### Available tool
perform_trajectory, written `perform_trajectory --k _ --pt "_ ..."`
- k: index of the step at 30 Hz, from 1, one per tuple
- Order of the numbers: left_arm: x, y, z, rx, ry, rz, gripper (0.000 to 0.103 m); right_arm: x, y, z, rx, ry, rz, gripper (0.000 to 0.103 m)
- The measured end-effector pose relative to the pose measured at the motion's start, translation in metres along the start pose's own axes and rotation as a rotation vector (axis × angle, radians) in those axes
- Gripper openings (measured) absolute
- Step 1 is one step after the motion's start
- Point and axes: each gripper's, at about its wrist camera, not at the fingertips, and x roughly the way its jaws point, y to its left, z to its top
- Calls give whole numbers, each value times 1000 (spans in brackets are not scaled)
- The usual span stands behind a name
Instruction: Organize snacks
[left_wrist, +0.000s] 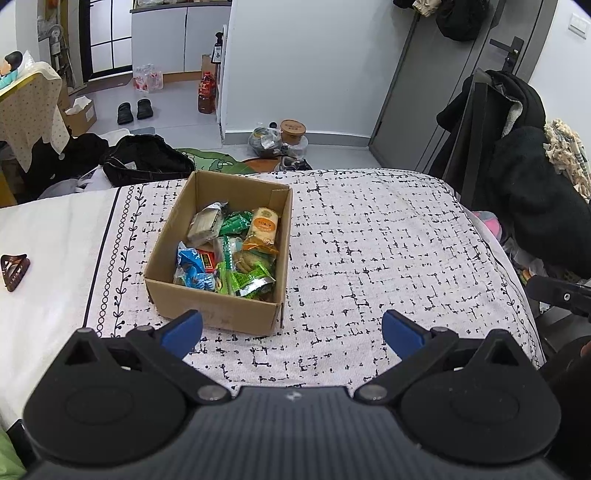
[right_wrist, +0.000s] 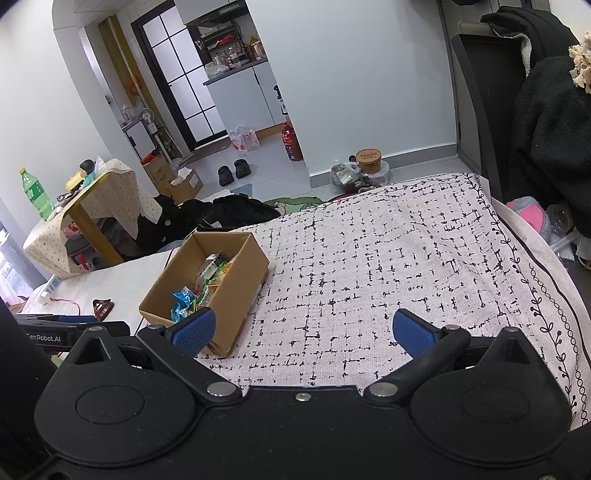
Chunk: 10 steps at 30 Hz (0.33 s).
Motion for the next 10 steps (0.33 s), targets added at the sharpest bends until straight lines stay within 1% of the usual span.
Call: perform_trajectory --k 10 --pt "0 -1 0 10 0 -3 103 0 -1 0 -1 1 -2 103"
